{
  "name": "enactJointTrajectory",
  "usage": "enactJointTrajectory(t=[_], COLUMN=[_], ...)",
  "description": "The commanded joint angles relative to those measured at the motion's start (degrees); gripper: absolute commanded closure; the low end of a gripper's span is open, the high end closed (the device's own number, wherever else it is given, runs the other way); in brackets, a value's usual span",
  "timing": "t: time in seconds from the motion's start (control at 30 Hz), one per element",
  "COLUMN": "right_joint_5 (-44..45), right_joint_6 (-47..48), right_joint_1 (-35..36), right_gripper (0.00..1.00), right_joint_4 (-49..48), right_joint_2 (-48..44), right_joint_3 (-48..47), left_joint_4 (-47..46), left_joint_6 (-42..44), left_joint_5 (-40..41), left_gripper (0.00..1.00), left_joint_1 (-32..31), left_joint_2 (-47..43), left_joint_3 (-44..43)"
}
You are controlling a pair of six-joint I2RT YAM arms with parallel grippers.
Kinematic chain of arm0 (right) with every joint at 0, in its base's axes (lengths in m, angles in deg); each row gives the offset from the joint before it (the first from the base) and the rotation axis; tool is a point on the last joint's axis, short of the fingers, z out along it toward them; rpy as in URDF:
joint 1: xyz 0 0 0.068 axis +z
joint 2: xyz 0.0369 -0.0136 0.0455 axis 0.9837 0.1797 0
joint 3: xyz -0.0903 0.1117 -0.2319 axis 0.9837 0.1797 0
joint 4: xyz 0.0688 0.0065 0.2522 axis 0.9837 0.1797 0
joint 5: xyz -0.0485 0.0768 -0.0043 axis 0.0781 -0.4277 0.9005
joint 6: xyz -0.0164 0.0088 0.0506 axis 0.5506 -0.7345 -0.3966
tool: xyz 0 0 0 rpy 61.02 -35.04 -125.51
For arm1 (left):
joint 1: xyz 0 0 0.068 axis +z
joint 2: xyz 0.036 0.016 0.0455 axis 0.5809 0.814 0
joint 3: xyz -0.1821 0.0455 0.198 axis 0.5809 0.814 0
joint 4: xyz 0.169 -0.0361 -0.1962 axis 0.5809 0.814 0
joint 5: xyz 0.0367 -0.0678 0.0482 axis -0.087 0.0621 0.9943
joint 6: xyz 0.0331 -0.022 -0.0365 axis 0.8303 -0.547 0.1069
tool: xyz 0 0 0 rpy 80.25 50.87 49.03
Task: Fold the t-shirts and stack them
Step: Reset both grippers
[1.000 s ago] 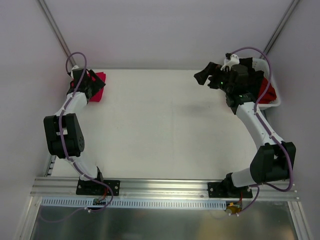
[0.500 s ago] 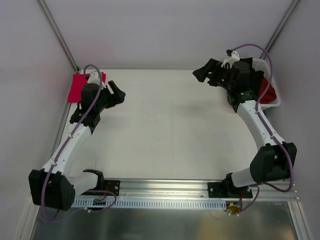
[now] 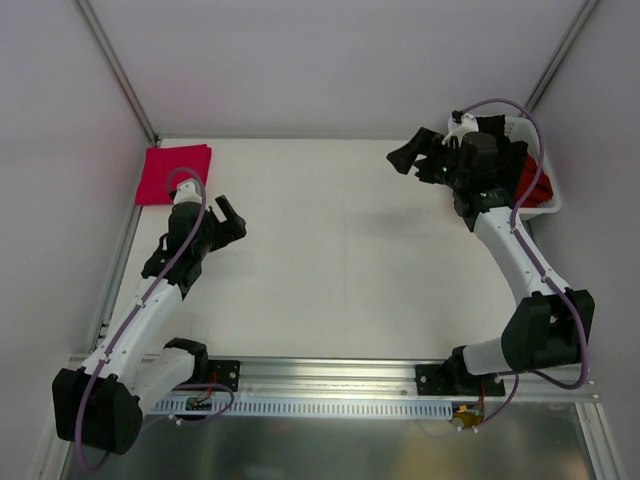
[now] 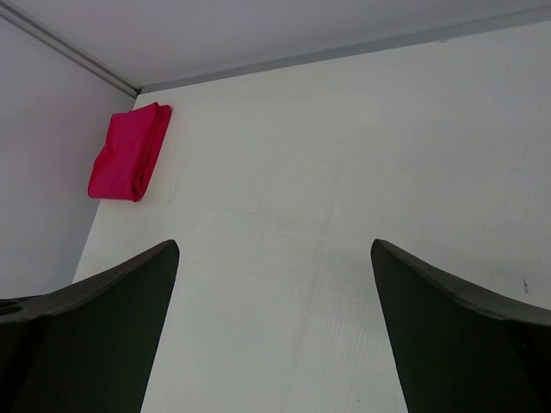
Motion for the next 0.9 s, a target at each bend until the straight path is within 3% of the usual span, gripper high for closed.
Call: enactJointTrajectory(t=[0.0, 0.2, 0.5, 0.87], right_joint_5=[0.0, 0.7, 0.5, 1.7], right_joint_6=[0.4, 0.3, 1.6, 4.1], right_joint_1=[0.3, 0.2, 0.2, 0.3], right_gripper=[0.01, 0.01, 0.01, 0.01], right_joint_4=[-0.9, -0.9, -0.9, 0.2], right_joint_2=[-3.1, -4.4, -5.1, -8.2], right_joint_3=[0.3, 1.1, 1.4, 2.9], left_joint_4=[-0.4, 0.1, 0.2, 0.3], left_joint_6=[0.6, 1.2, 3.9, 13.6], left_joint_5=[1.7, 5.7, 3.1, 3.5], left_gripper=[0.13, 0.01, 0.01, 0.01], left_joint_1=[0.3, 0.3, 0.6, 0.6], left_joint_2=[-0.1, -2.2, 0.3, -0.4], left_joint_3=[-2.1, -1.9, -5.1, -9.9])
